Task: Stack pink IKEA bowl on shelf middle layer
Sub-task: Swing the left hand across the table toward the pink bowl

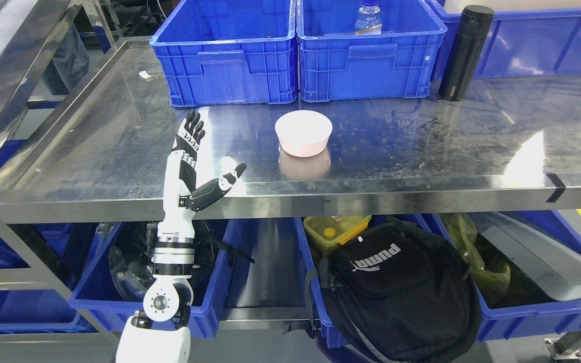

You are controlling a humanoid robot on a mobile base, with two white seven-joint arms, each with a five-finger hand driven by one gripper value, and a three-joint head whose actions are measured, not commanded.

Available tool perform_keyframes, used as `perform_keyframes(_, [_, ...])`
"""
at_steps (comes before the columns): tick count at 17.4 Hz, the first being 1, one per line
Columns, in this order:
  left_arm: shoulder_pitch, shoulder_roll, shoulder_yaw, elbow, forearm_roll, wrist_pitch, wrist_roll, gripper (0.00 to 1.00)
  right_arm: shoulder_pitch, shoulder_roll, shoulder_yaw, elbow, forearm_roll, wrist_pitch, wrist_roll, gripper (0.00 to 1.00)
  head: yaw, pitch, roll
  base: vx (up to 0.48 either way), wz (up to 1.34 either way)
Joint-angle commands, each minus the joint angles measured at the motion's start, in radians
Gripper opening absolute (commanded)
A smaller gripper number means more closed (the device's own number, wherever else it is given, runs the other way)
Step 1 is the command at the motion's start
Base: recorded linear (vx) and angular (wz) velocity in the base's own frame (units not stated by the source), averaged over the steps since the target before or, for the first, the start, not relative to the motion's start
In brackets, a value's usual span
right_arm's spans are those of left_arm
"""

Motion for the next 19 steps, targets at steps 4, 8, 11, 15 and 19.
perform_keyframes(4, [-0.034,0.108,0.008,0.000,-0.005,-0.063,-0.119,1.00,0.021,-0.017,0.000,-0.017,0.000,0.001,0.000,1.00,0.0000,0.000,0.000,0.000,0.00])
perform_keyframes(8, [-0.121,0.293,0.010,0.009,-0.116,-0.054,-0.125,1.00,0.021,-0.017,0.000,-0.017,0.000,0.001,0.000,1.00,0.0000,0.000,0.000,0.018,0.08])
perform_keyframes(11, [-0.143,0.345,0.008,0.007,-0.219,-0.054,-0.246,1.00,0.021,-0.017,0.000,-0.017,0.000,0.001,0.000,1.00,0.0000,0.000,0.000,0.038,0.01])
perform_keyframes(15, [-0.181,0.405,0.013,0.006,-0.365,-0.035,-0.533,0.98,0.021,-0.017,0.000,-0.017,0.000,0.001,0.000,1.00,0.0000,0.000,0.000,0.023,-0.10])
perform_keyframes(19, [-0.339,0.404,0.007,0.006,-0.511,-0.020,-0.633,0.98,0.021,-0.017,0.000,-0.017,0.000,0.001,0.000,1.00,0.0000,0.000,0.000,-0.001,0.01])
